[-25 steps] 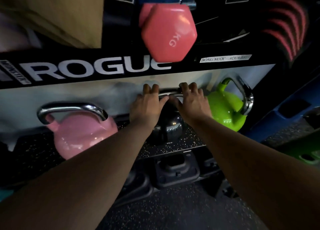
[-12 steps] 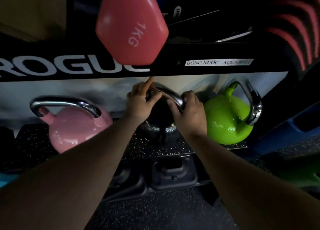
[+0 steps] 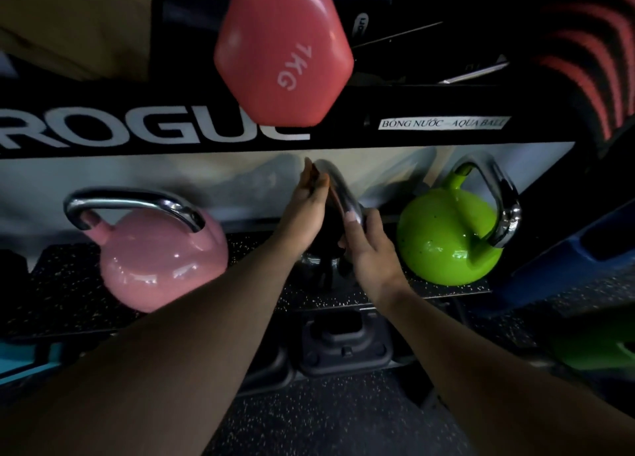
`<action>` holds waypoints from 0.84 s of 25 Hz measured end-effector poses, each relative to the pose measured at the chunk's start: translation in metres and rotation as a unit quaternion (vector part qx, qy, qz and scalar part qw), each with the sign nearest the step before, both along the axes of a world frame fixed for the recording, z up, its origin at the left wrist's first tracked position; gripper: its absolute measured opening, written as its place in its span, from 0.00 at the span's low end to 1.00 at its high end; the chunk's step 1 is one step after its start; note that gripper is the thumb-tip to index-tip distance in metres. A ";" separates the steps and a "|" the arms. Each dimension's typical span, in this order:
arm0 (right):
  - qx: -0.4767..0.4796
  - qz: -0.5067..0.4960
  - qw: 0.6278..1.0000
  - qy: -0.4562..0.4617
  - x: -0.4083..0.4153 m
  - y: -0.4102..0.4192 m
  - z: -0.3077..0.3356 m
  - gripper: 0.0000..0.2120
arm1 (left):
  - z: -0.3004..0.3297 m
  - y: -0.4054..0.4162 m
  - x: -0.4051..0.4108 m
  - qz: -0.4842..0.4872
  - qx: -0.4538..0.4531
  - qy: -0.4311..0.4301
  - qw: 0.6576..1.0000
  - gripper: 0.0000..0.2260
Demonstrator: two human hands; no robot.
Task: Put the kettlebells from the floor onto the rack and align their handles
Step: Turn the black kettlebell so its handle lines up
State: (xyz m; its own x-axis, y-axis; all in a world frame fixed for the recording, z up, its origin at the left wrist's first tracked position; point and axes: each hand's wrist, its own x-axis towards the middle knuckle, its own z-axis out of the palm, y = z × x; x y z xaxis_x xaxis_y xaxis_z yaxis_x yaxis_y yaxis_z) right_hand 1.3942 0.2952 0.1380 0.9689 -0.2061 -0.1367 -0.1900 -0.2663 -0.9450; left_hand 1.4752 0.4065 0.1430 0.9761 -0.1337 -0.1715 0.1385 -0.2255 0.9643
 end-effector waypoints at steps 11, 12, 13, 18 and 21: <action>0.153 -0.010 0.988 -0.013 0.023 0.020 -0.005 0.22 | 0.000 0.003 -0.012 -0.026 0.014 0.001 1.000 0.25; 0.158 -0.004 0.987 -0.010 0.021 0.022 -0.006 0.23 | 0.000 0.004 -0.012 -0.029 0.023 0.003 0.999 0.25; 0.162 0.001 0.987 -0.010 0.019 0.024 -0.008 0.23 | 0.001 0.005 -0.012 -0.032 0.033 0.003 0.999 0.25; 0.162 -0.010 0.987 -0.009 0.018 0.022 -0.008 0.21 | -0.003 0.002 -0.008 -0.035 0.031 0.001 0.999 0.26; 0.168 -0.026 0.985 -0.018 0.019 0.020 -0.012 0.20 | -0.005 0.002 -0.008 -0.040 0.031 0.005 0.999 0.26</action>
State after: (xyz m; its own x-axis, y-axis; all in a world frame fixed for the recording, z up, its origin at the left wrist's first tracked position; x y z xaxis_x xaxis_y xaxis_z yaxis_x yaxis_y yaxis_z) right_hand 1.4130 0.3156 0.1265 0.9635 -0.2051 -0.1722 -0.1606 0.0722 -0.9844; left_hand 1.4670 0.4082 0.1383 0.9609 -0.2003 -0.1910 0.1267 -0.2949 0.9471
